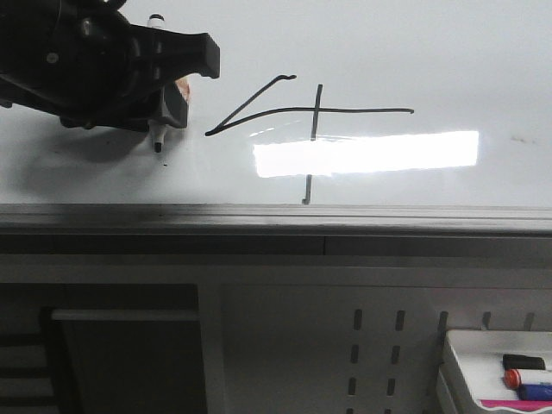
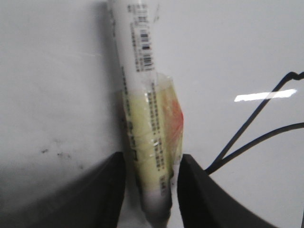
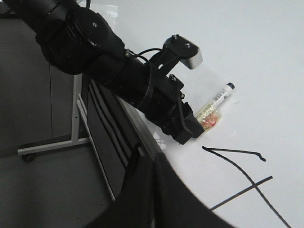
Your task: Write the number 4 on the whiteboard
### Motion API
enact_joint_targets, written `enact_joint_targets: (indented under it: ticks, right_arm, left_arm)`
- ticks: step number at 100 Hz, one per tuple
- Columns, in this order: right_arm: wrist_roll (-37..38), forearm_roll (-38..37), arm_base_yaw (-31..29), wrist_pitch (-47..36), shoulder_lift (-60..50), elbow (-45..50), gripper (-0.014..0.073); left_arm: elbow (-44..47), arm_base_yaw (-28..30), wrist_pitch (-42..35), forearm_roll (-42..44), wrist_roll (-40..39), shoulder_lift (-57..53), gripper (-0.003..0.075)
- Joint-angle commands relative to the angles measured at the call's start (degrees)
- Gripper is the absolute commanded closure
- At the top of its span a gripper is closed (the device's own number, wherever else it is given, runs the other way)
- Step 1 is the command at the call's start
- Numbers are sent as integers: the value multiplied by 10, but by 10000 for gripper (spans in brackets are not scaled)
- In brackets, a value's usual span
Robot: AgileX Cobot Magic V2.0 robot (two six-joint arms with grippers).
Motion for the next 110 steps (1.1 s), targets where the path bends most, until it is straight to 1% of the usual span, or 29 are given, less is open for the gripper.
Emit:
enact_joint_targets:
  ticks: [1,7,12,19,21,24,29,34,38,49,61,82,98,103,110]
  right_arm:
    - [-1,5,-4,-40,-4,-16,657]
    - [-1,6,-4,-40,-4,-16,657]
    - [-1,6,-4,-40,-4,-16,657]
    - [-1,9,-4,-40,-4,-16,657]
    - [-1,9,-4,-40,-4,-16,657]
    - [-1,9,-4,-40,-4,-16,657]
    - [-1,9,-4,-40,-4,-16,657]
    - [-1,9,-4,-40,-4,-16,657]
    - [-1,9,-4,-40,-4,-16,657]
    - [-1,4,-4,-41,-4,-16,657]
    - [-1,-9,-5,-36,-18,-15,657]
    - [-1,-9,-41,-40,-99,22,656]
    - [-1,-9,-90,-40,-197,99,657]
    - [-1,-9,-106,-40,-230,130,657]
    - [-1,-10,-130,-40,-279,167,656]
  left_arm:
    - [-12,2,-34,-4,-6,-3,445]
    - [-12,2,-34,-4,-6,-3,440]
    - [-12,2,-33,-4,-6,-3,411]
    - [-12,2,-33,-4,-6,-3,331]
    - [-12,2,-33,-4,-6,-3,293]
    - [-12,2,-33,-4,-6,-3,257]
    - [-12,2,-33,-4,-6,-3,205]
    - [-12,2,-33,-4,-6,-3,169]
    - [-12,2,-33,-4,-6,-3,160]
    - [-12,1,-31,-4,-6,-11,160]
    - [-10,1,-14,-4,-3,-49,160]
    - [24,0,21,-4,12,-178,161]
    - [82,0,44,-4,52,-306,167]
    - [107,0,55,-4,66,-350,185]
    - [147,0,71,-4,71,-422,267]
